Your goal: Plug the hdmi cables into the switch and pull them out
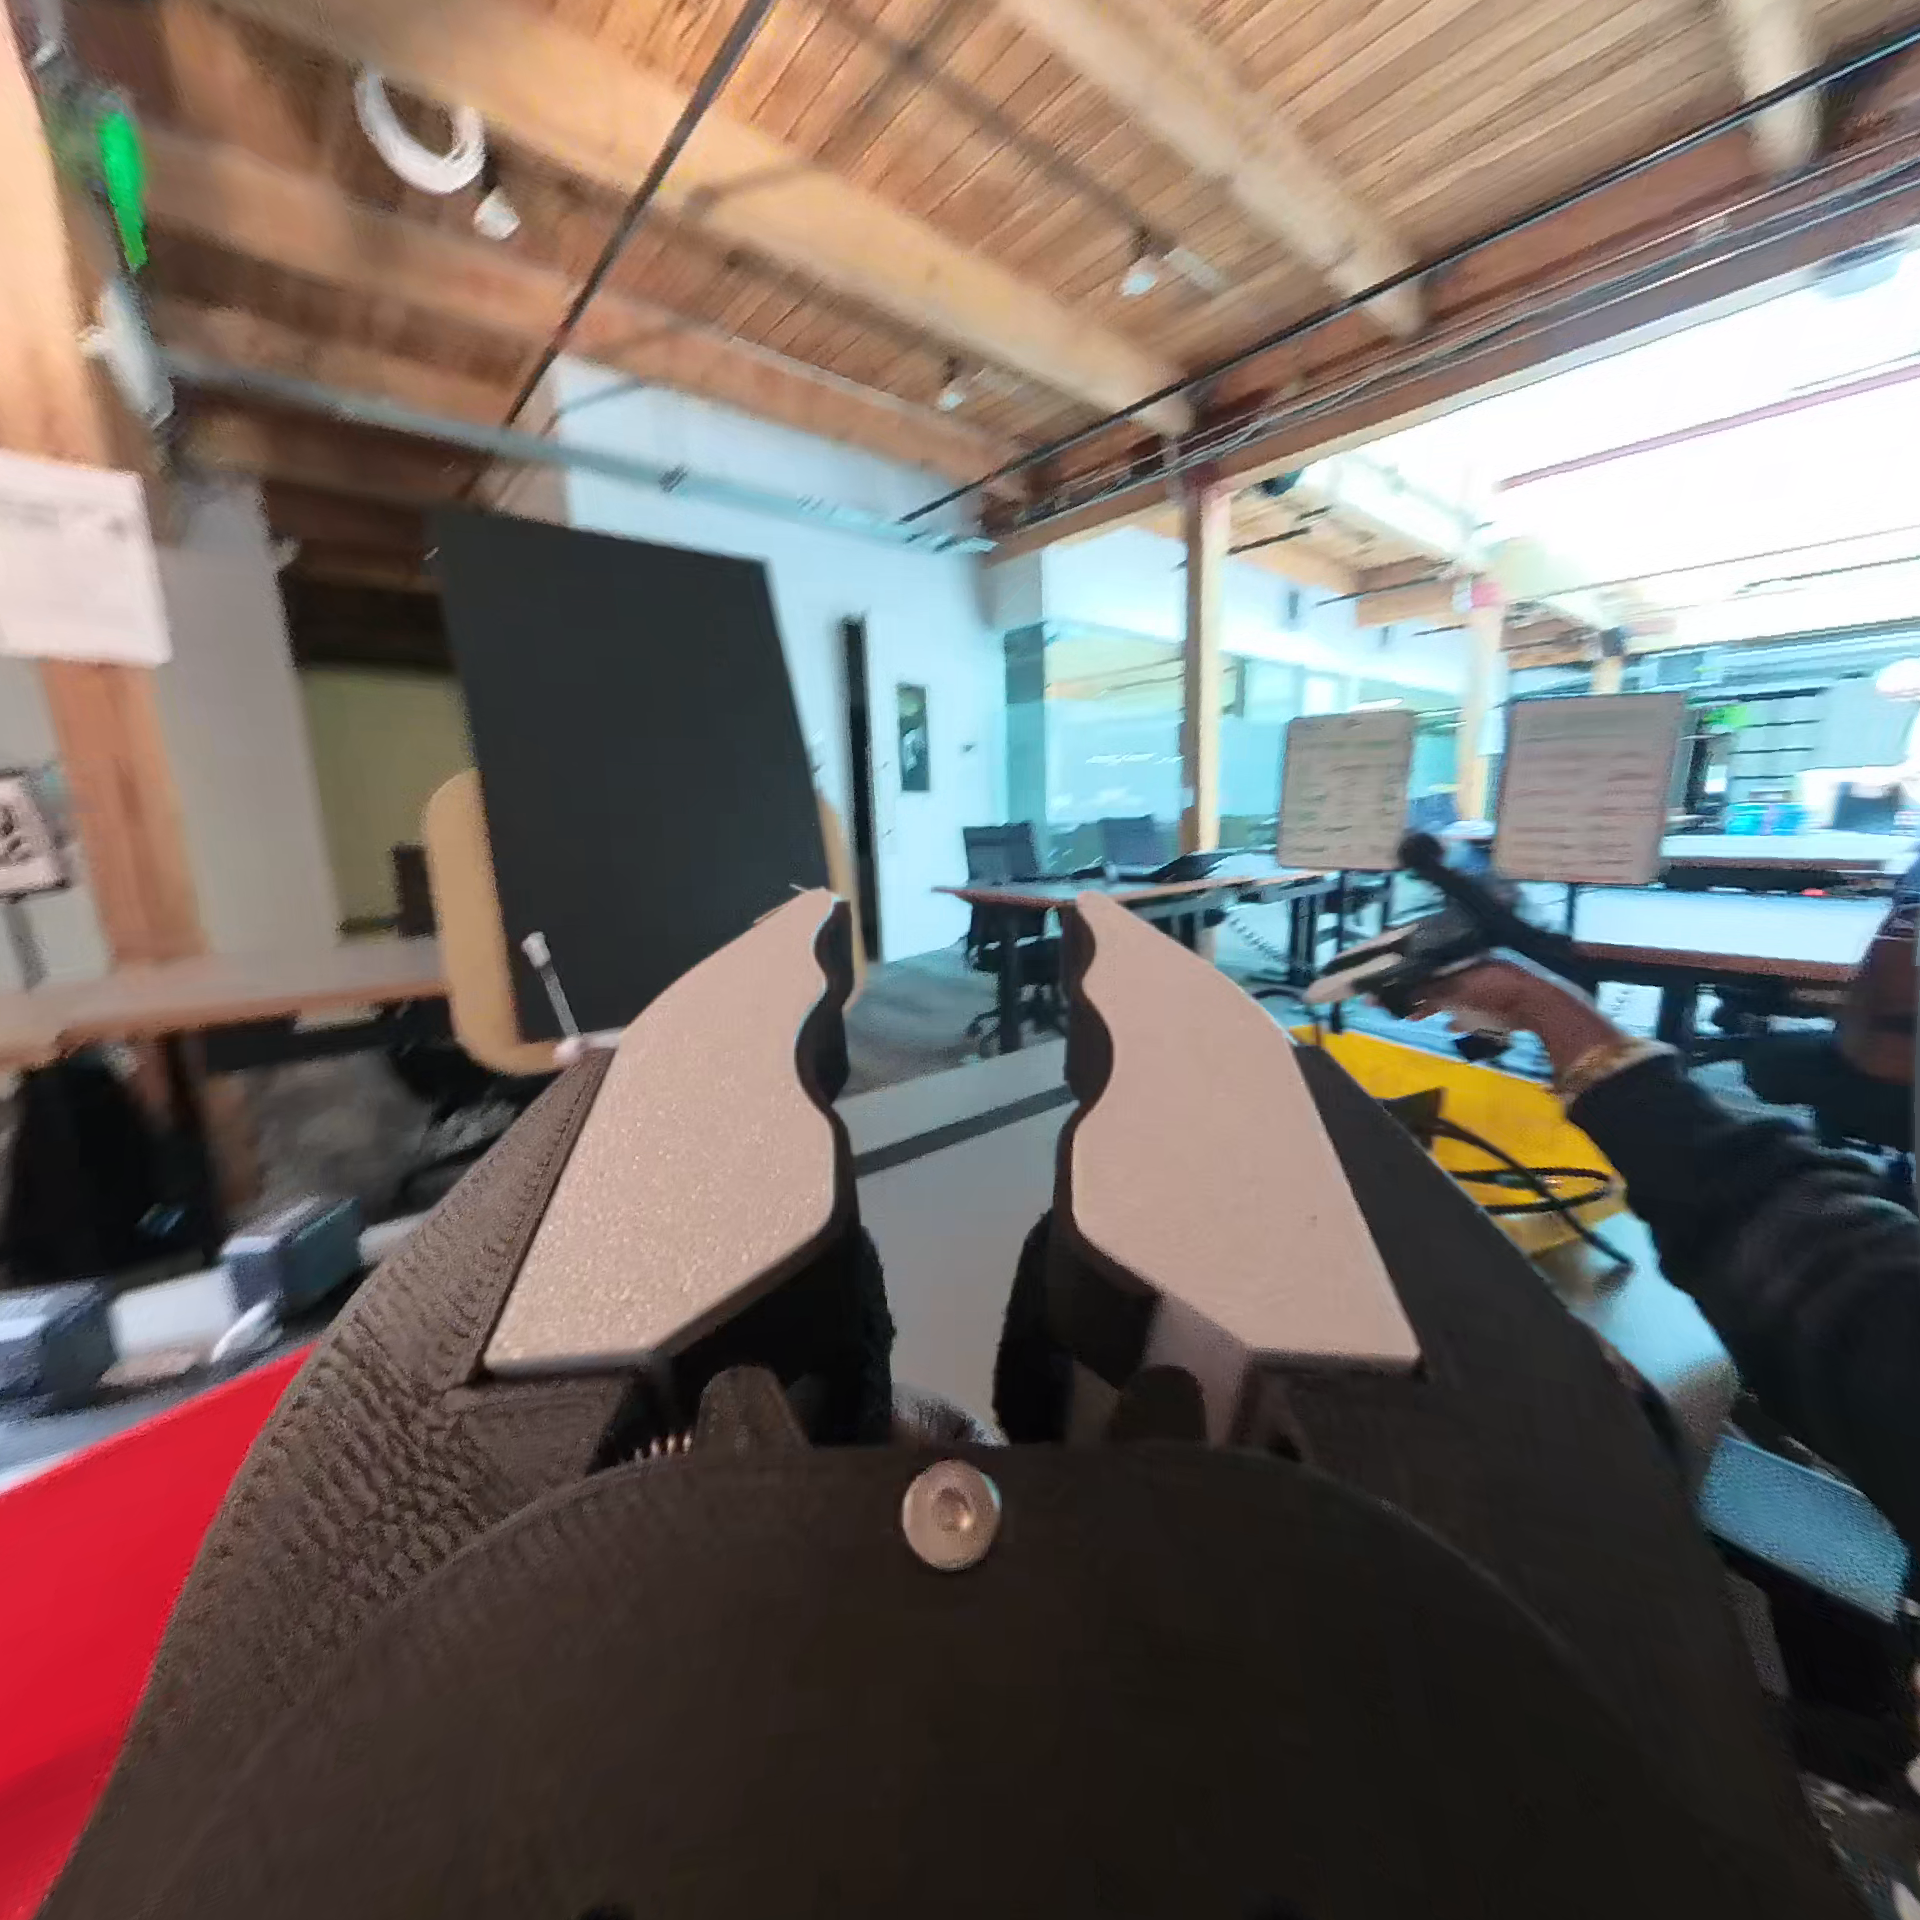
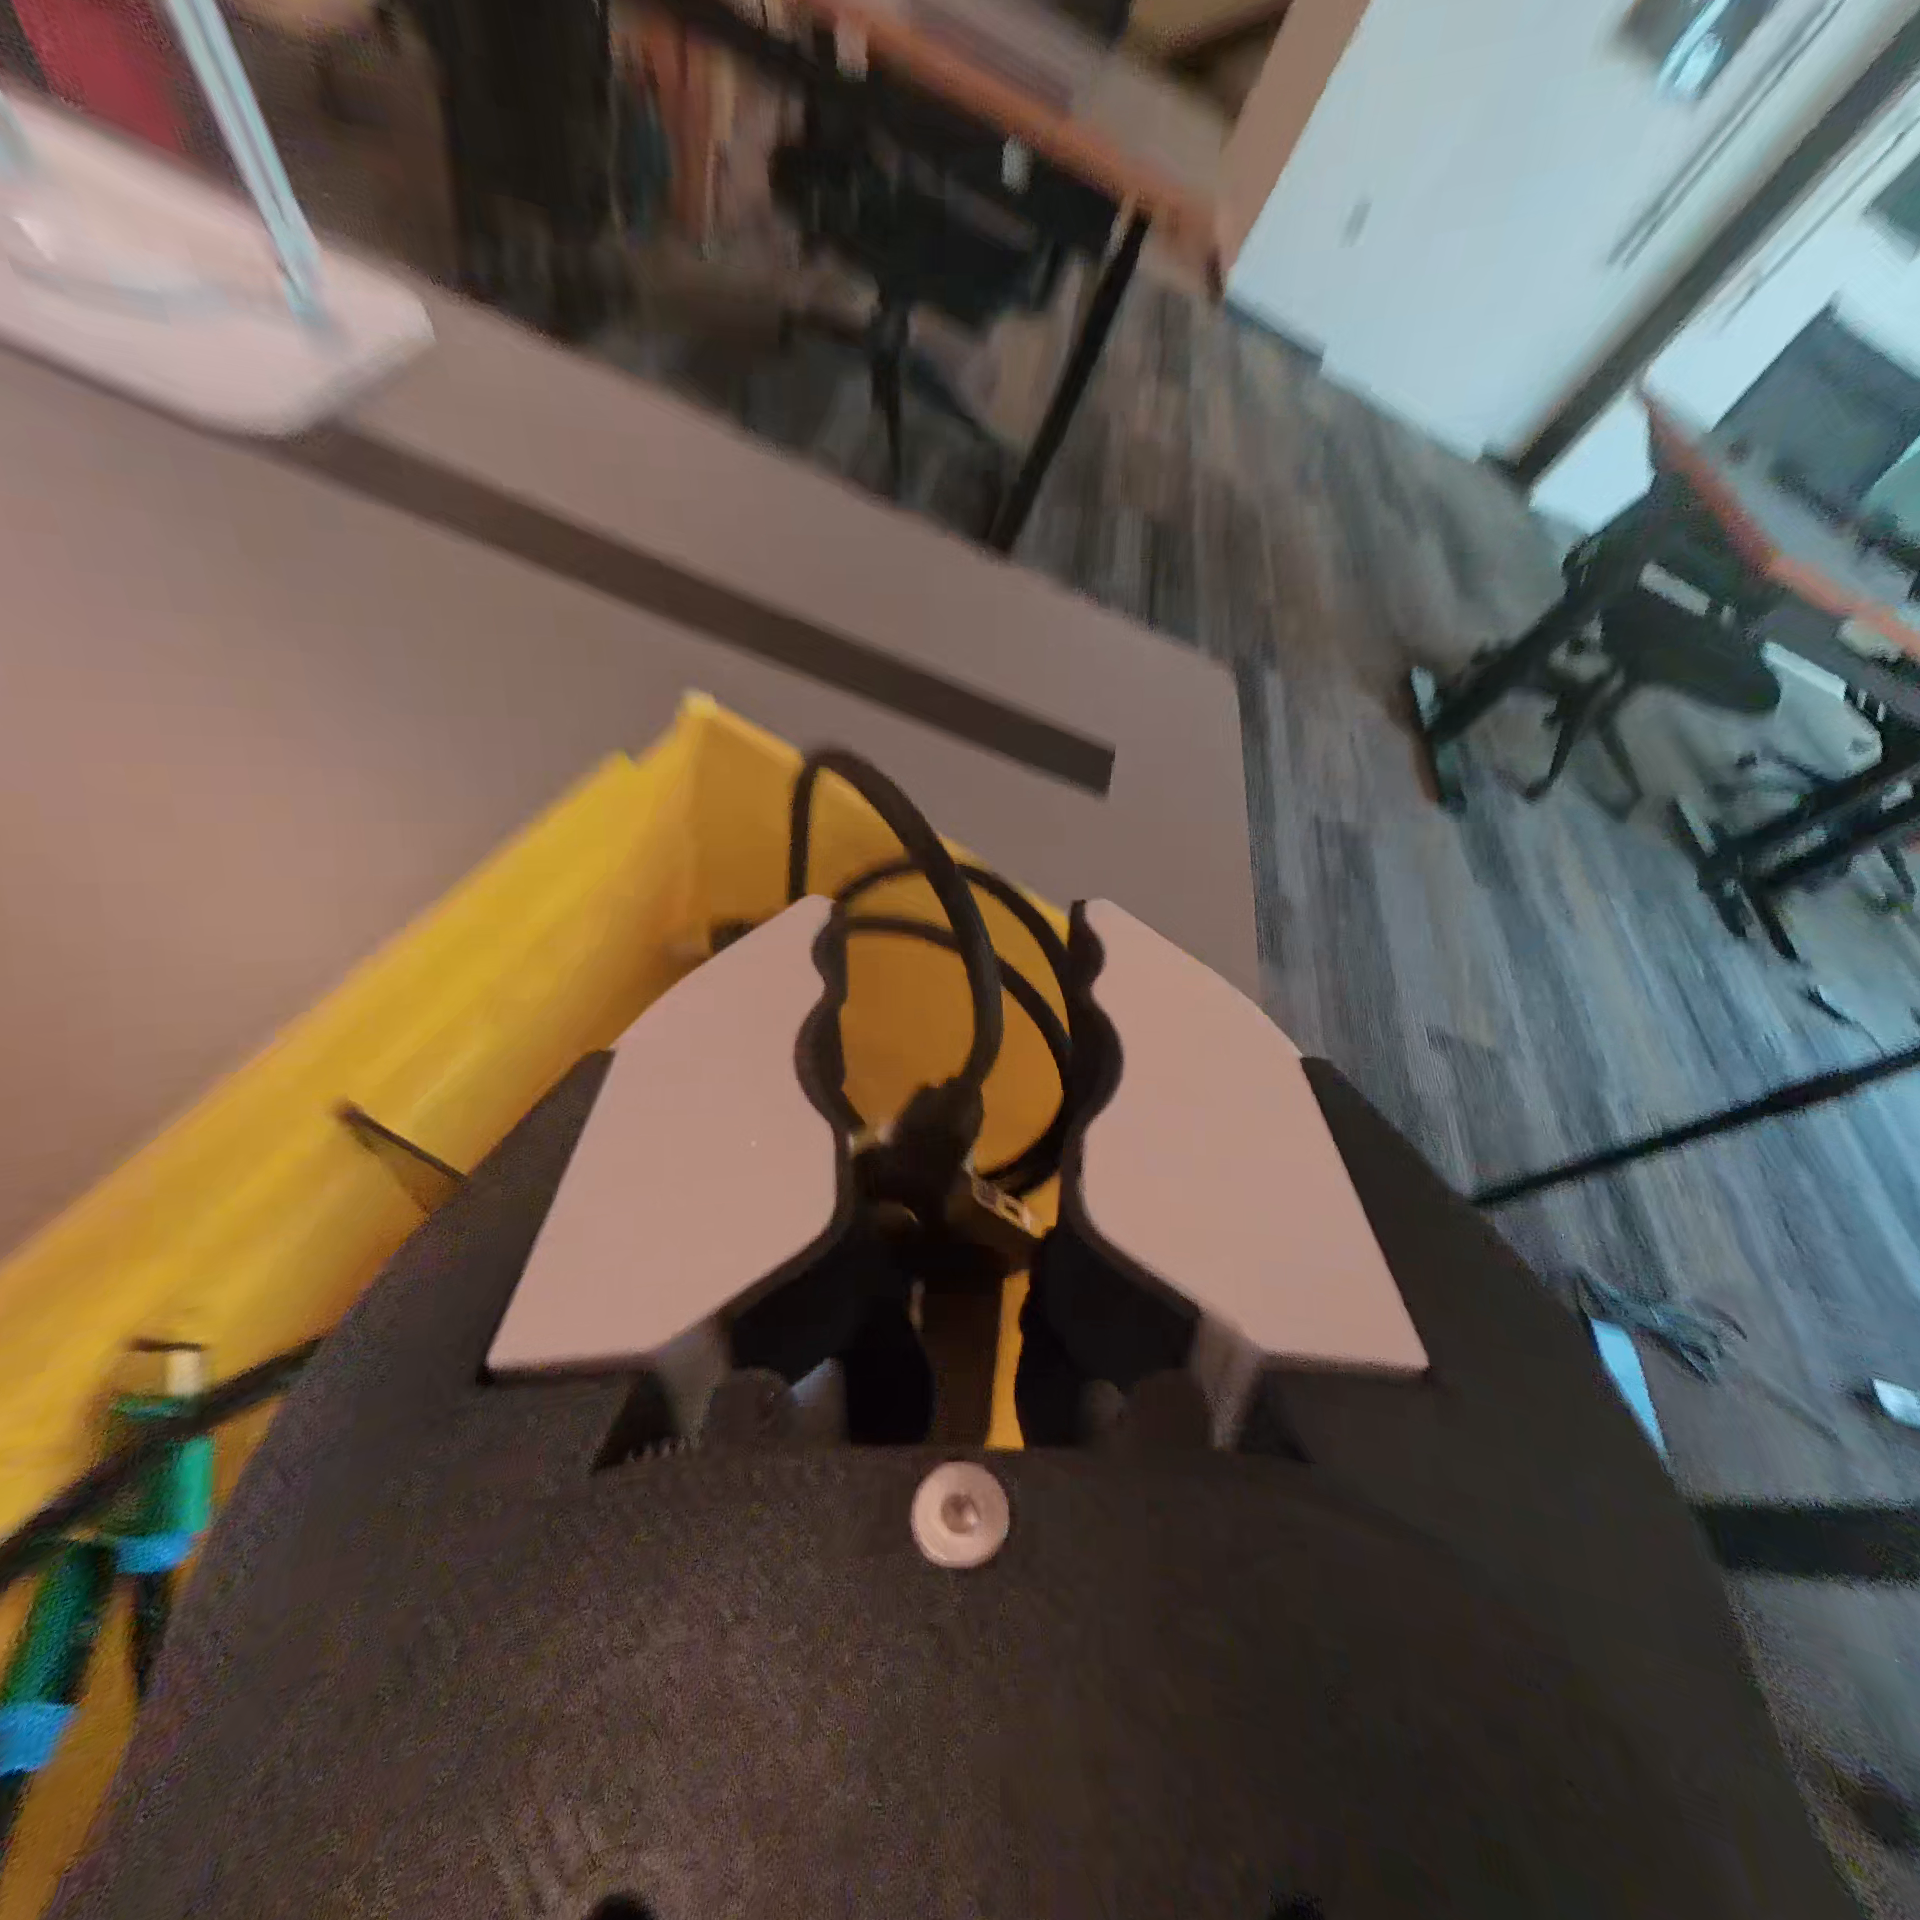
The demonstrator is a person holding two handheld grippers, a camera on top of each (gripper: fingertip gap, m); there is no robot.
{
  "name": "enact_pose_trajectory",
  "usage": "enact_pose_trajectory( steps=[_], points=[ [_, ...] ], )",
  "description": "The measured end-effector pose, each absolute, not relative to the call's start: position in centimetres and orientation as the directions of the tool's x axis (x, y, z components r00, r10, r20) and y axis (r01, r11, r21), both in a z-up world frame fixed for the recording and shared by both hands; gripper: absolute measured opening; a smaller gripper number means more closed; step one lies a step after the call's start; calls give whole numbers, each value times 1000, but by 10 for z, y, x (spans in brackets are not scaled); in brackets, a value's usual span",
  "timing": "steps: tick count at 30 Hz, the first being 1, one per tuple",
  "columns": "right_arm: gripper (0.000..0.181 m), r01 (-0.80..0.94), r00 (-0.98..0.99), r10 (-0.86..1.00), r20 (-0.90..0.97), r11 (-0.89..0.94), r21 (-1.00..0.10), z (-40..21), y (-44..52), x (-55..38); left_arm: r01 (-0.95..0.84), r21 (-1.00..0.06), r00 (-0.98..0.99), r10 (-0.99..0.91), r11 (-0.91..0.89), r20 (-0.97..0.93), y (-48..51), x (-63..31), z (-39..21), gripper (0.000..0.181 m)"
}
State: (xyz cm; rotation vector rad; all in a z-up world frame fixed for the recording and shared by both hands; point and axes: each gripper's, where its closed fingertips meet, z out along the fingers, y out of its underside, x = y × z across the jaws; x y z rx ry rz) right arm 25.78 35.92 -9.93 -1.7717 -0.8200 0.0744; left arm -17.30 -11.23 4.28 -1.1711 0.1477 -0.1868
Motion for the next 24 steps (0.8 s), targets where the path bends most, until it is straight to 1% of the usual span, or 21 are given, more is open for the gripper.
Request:
enact_pose_trajectory(
  steps=[3,5,6,9,12,14,16,19,21,24],
  points=[
    [56,304,764,586,271,43,-952,-51,322,237,85,-932,987,-157,353,31,-115,-196,35,37],
    [66,147,742,635,215,159,-976,-21,287,224,82,-932,994,-93,354,53,-119,-214,32,38],
    [70,65,726,660,194,216,-974,-7,267,219,74,-933,997,-49,351,60,-121,-224,30,38],
    [70,-133,667,728,158,325,-936,22,211,212,21,-950,993,106,312,57,-126,-253,20,38],
    [70,-211,634,759,150,356,-910,32,176,212,-50,-977,956,292,208,13,-129,-283,3,38],
    [70,-181,655,737,166,367,-912,33,171,216,-71,-993,922,387,94,-29,-128,-302,-15,42],
    [72,-100,708,676,206,384,-918,29,175,227,-50,-999,902,428,-6,-48,-124,-315,-33,50],
    [74,59,791,558,250,338,-939,10,193,258,-34,-997,890,451,-70,-62,-120,-325,-46,58],
    [75,151,837,481,262,257,-955,-8,208,286,-55,-998,881,468,-44,-69,-120,-327,-40,60],
    [78,283,906,314,283,49,-958,-46,233,344,-88,-990,863,506,112,-20,-128,-326,-13,62]
  ],
)
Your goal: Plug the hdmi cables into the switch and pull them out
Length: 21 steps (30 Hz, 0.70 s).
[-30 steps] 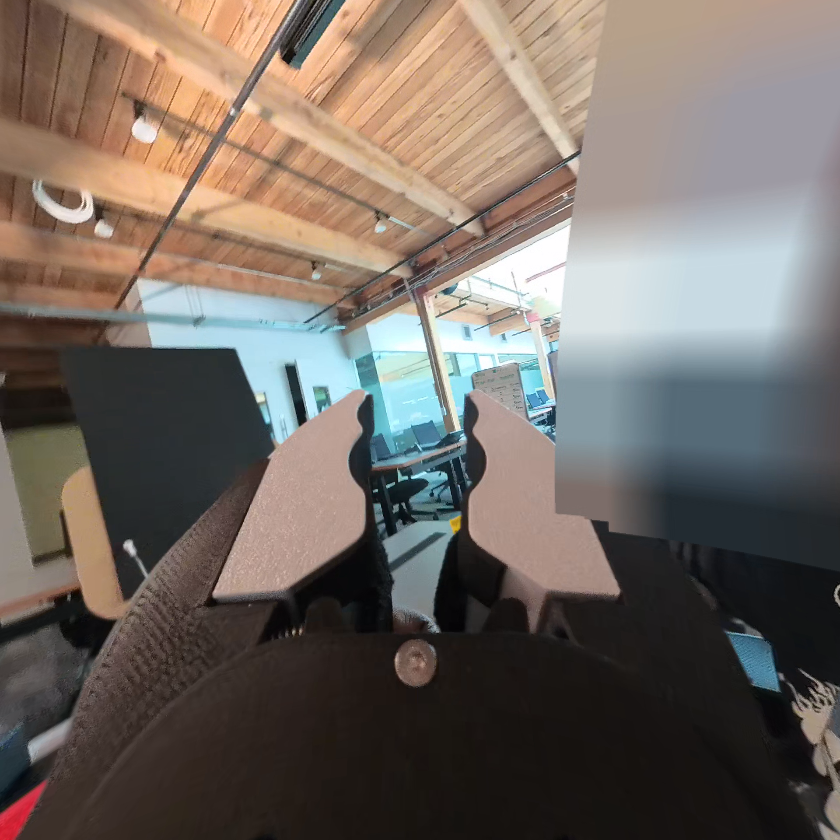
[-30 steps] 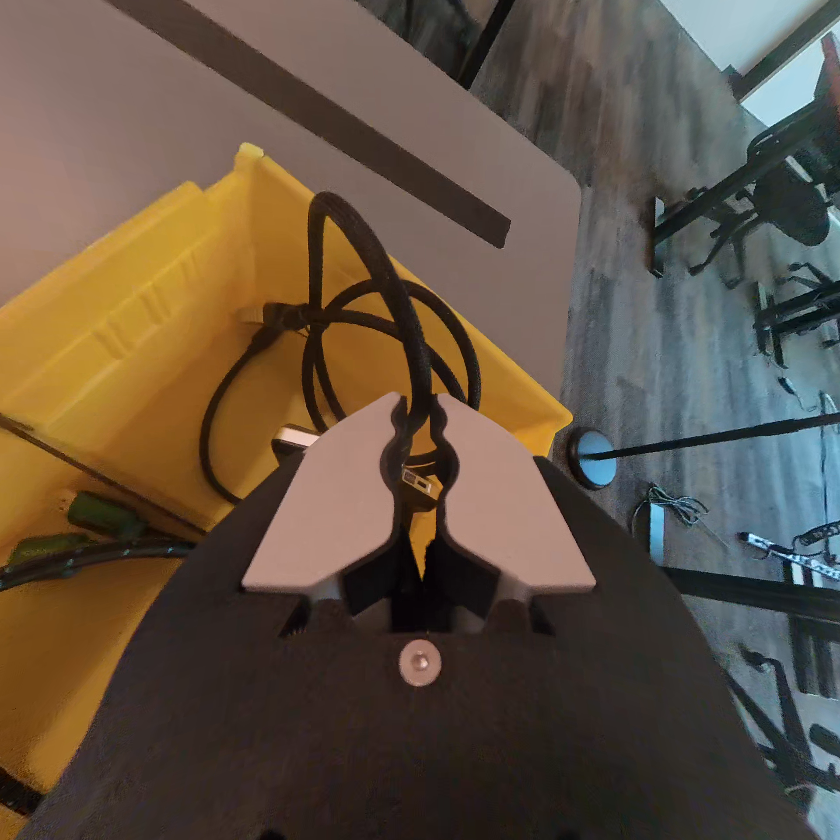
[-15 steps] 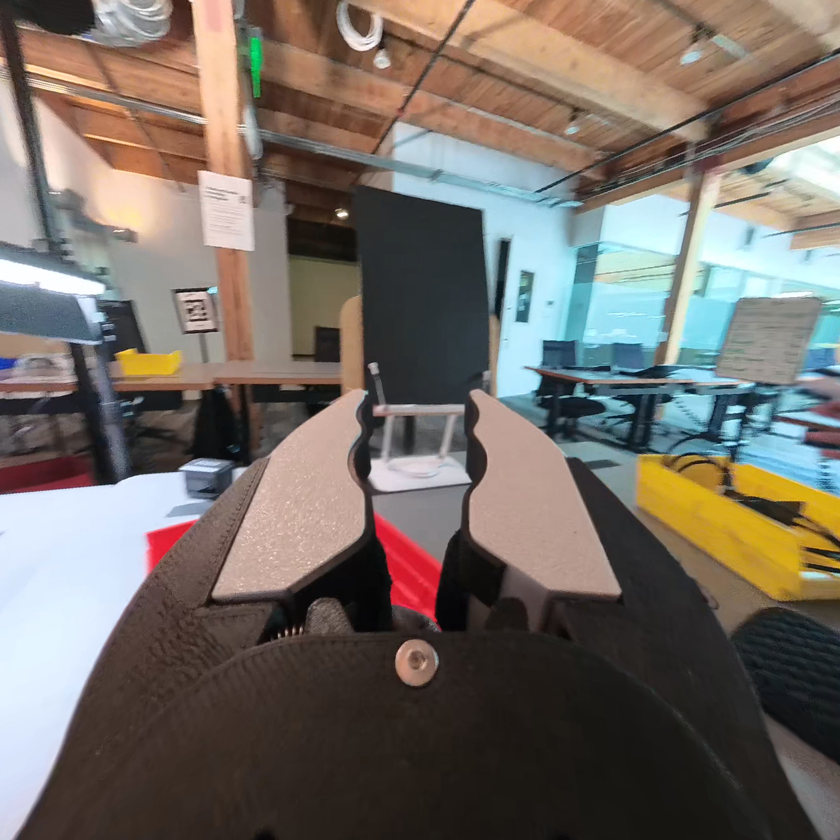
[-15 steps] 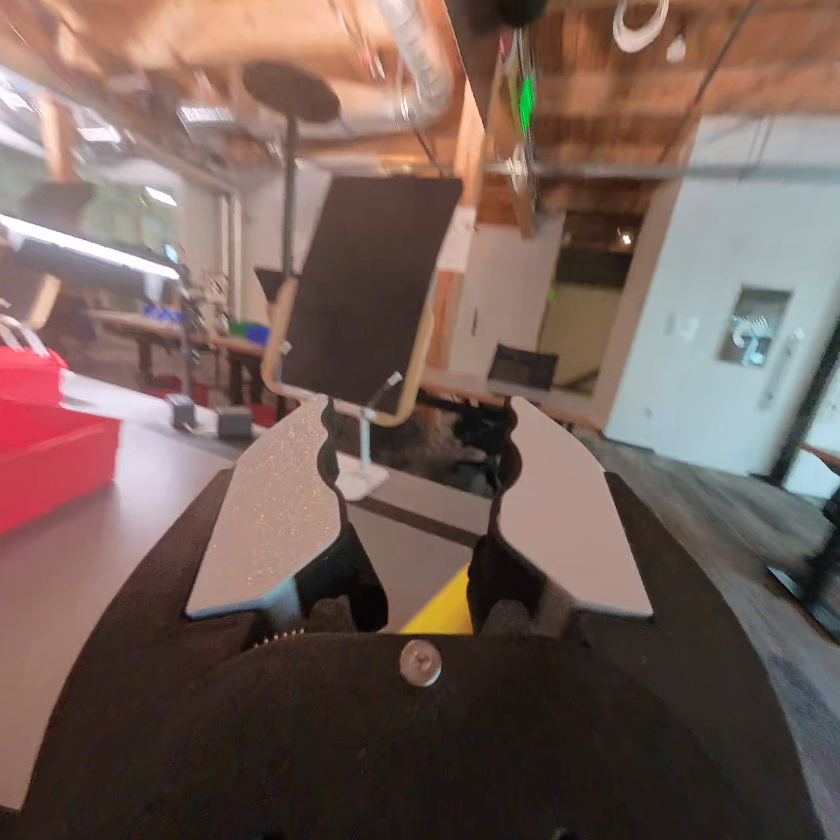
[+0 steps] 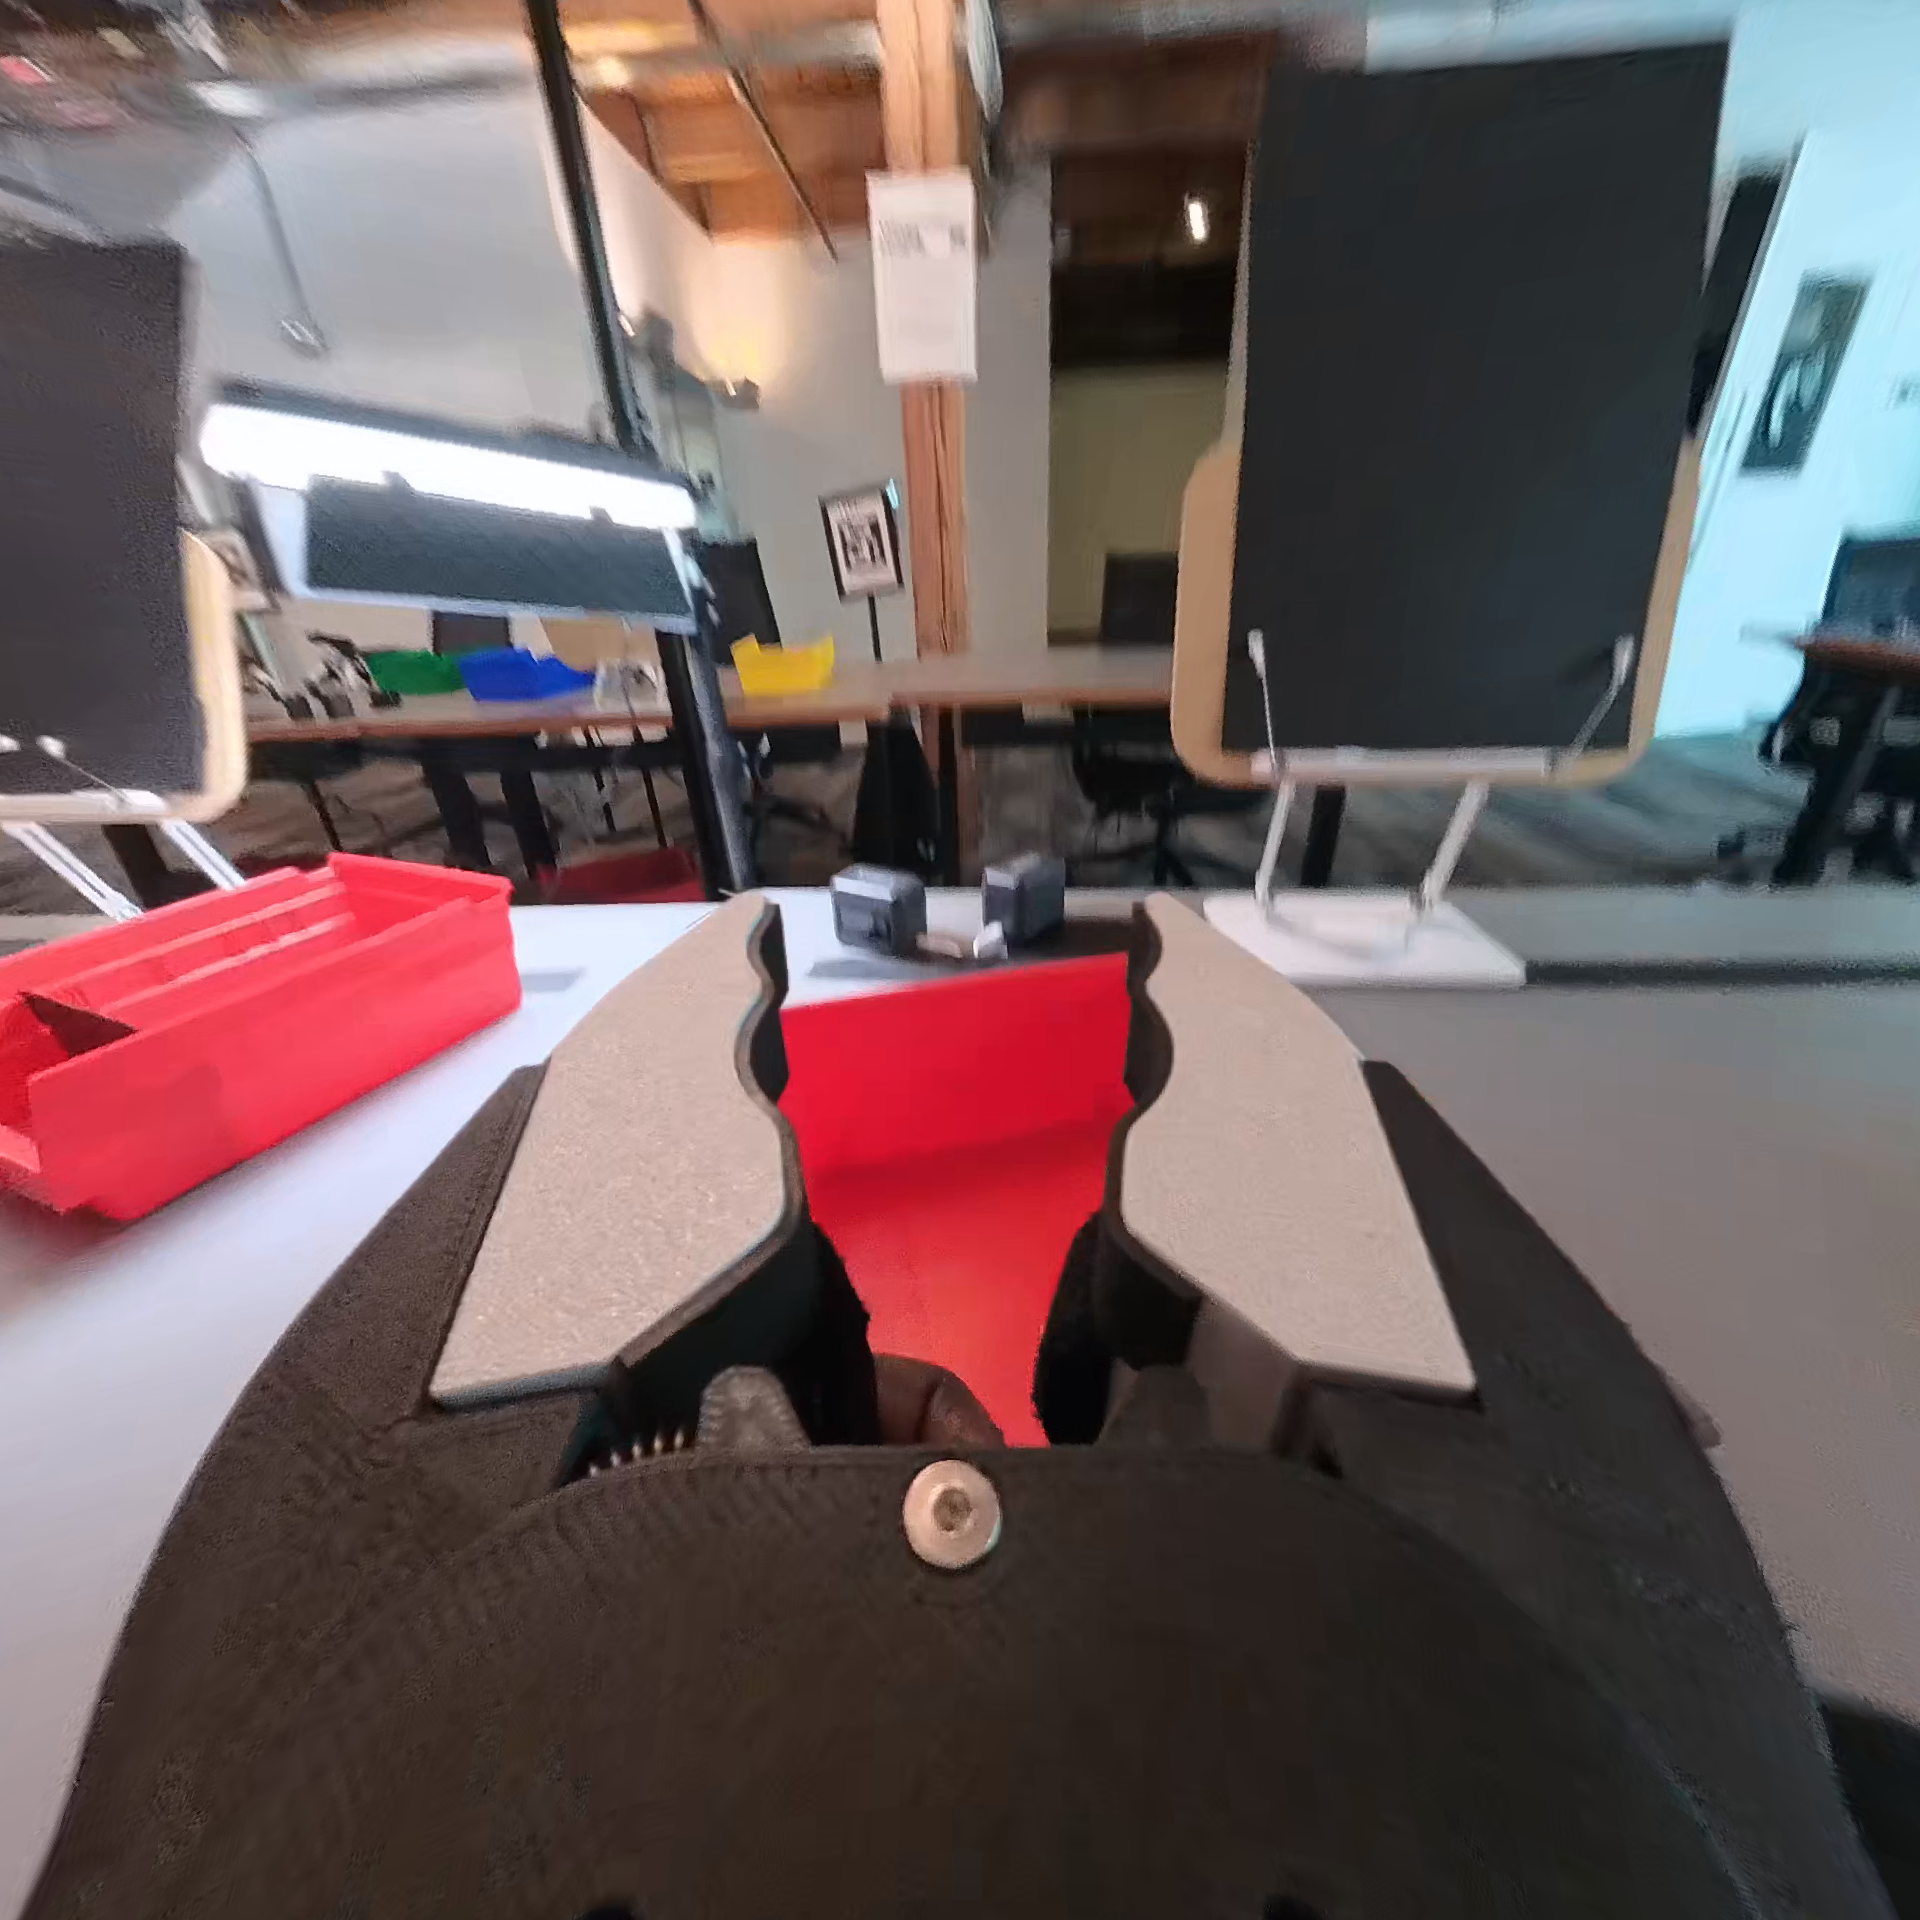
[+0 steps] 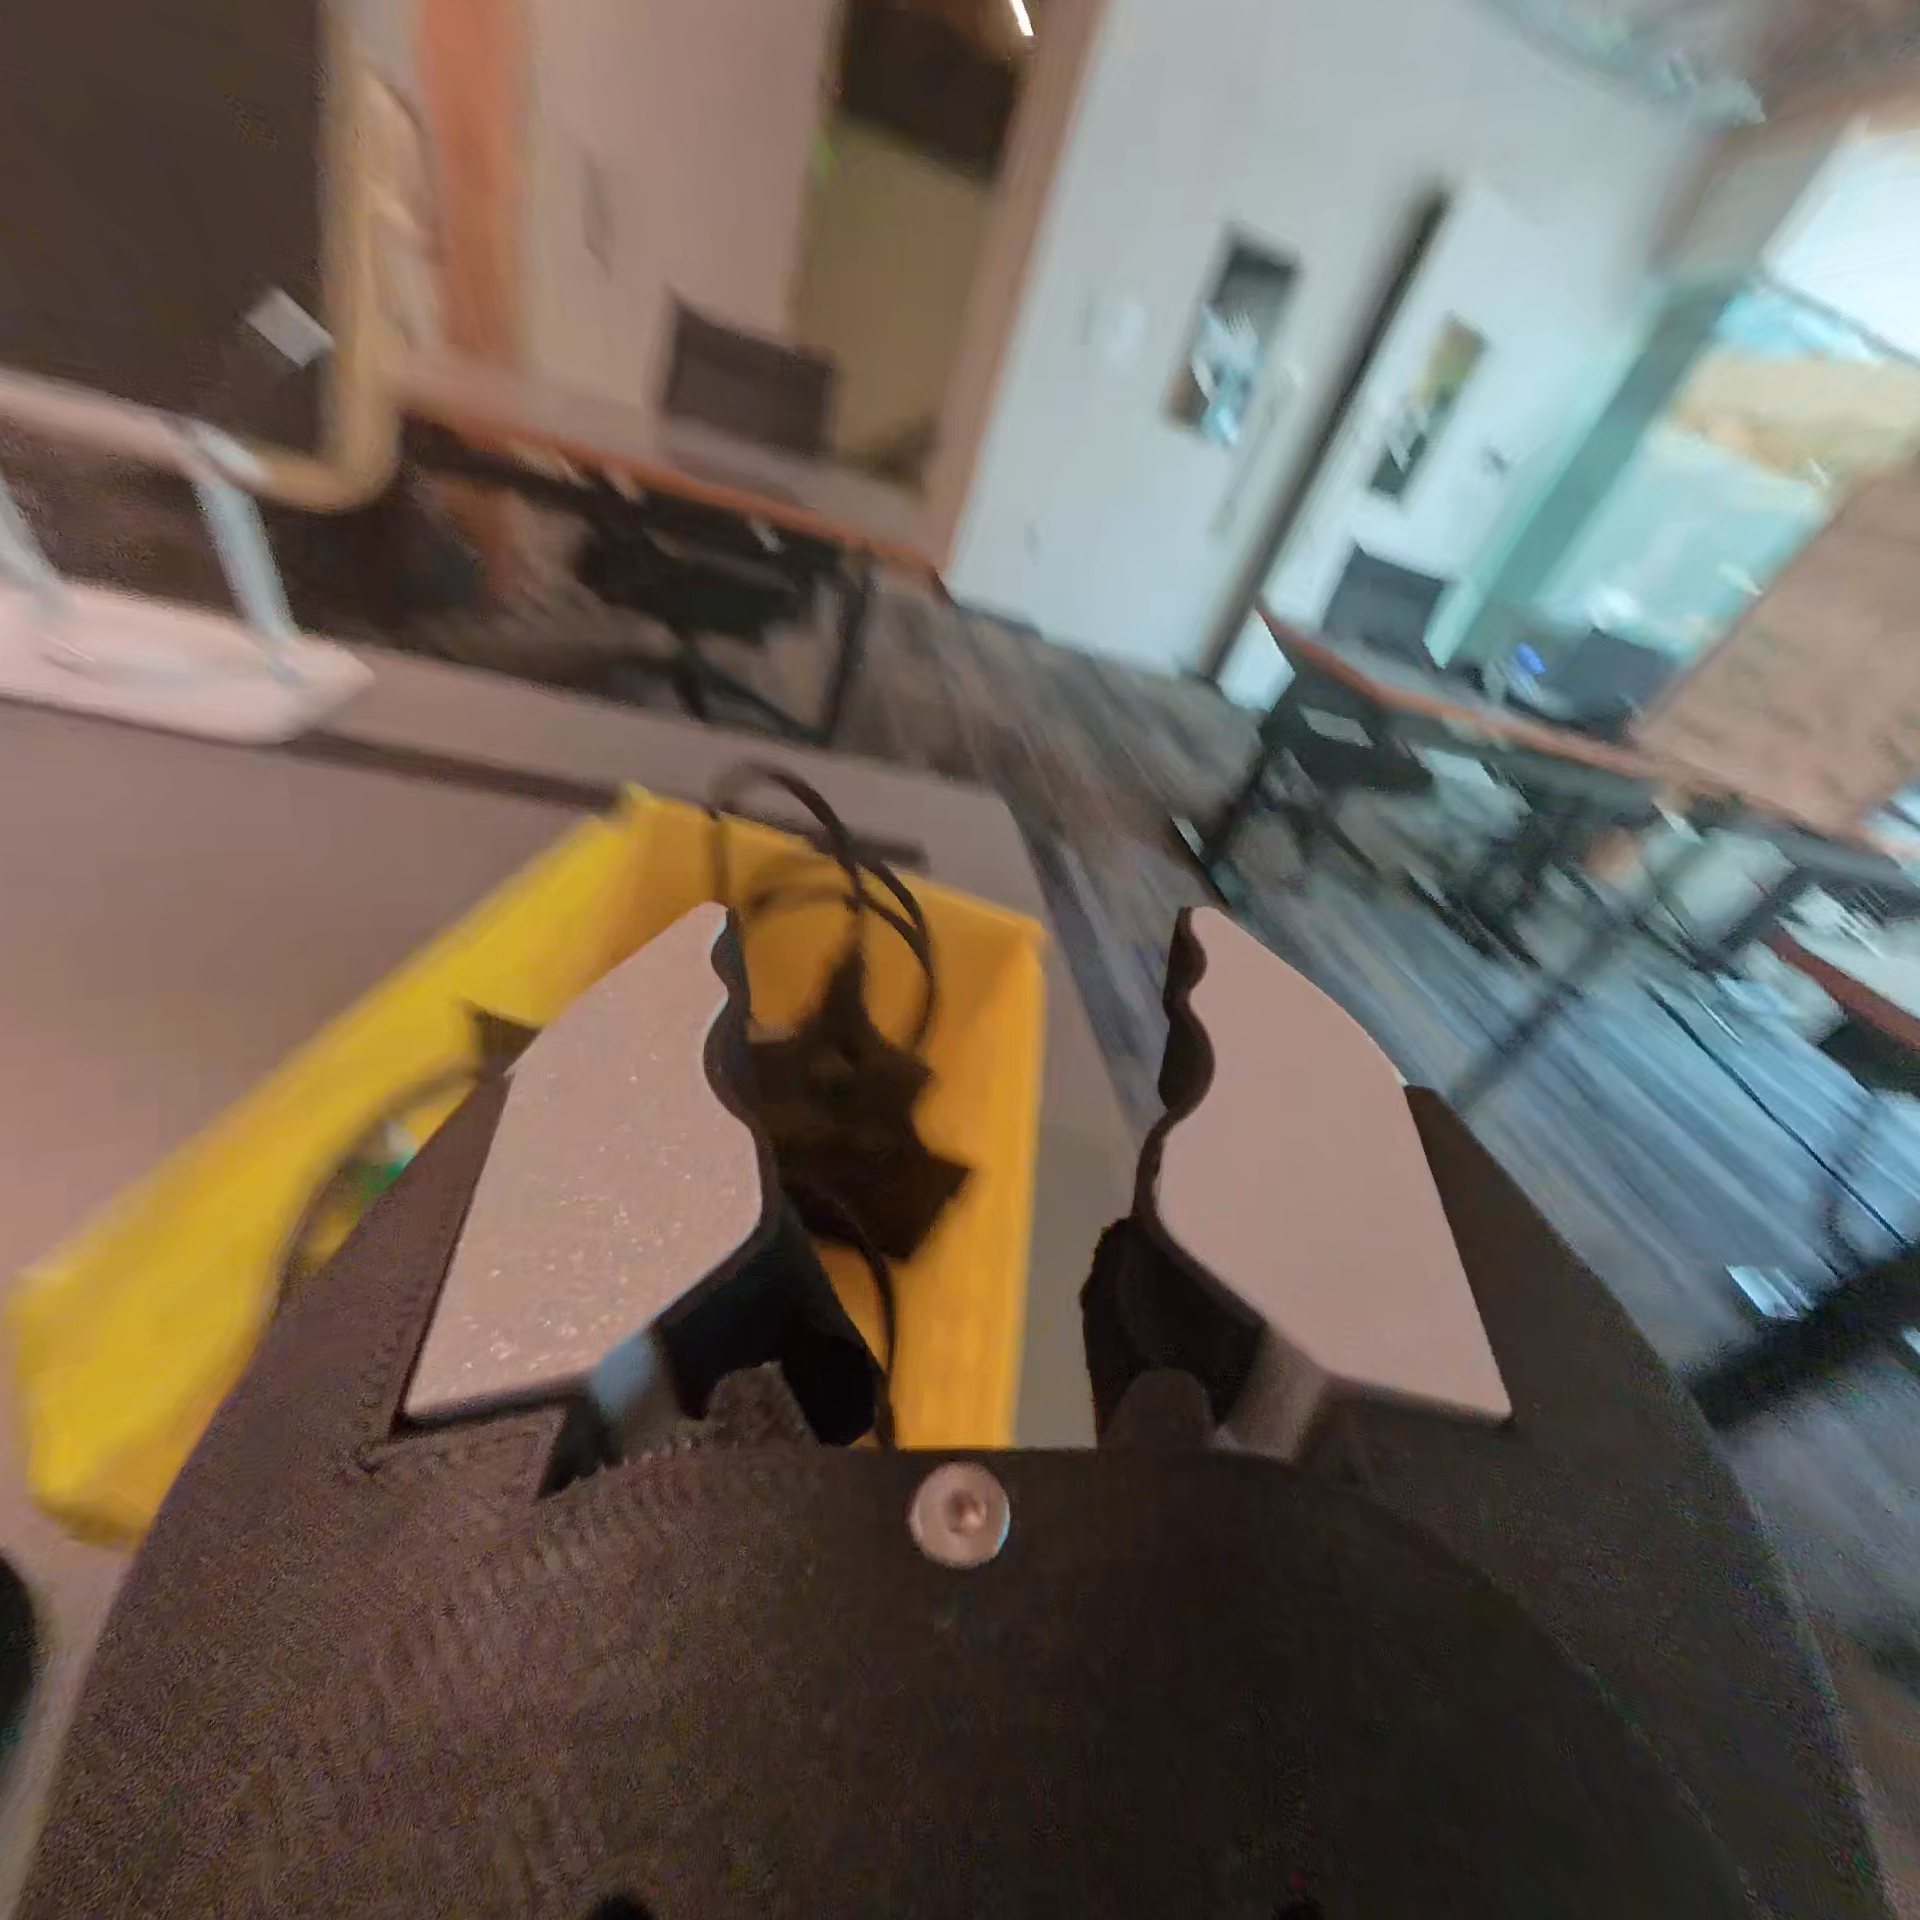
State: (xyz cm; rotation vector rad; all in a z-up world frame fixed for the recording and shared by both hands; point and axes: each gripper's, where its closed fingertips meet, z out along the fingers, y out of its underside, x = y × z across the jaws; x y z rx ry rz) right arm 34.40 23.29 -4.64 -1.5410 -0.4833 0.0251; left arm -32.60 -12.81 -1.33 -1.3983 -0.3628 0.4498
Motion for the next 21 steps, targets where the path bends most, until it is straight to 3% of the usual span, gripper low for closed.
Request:
enact_pose_trajectory(
  steps=[3,6,9,13,16,21],
  points=[
    [90,349,927,244,285,-279,-895,-107,245,392,-84,-935,842,526,343,118,-146,-324,18,70],
    [87,337,930,303,207,-480,-810,-156,245,404,-75,-893,846,502,444,179,-154,-317,32,74],
    [72,321,914,394,93,-566,-759,-186,247,393,-95,-887,836,520,451,175,-156,-318,33,75],
    [22,381,890,449,81,-634,-673,-210,247,381,-76,-892,841,509,446,183,-152,-320,29,75],
    [13,291,924,383,-12,-721,-629,-208,243,373,-65,-893,848,497,446,186,-151,-320,28,75],
    [16,359,887,462,-21,-717,-597,-210,240,345,-85,-879,852,492,469,181,-154,-315,34,74]
  ],
)
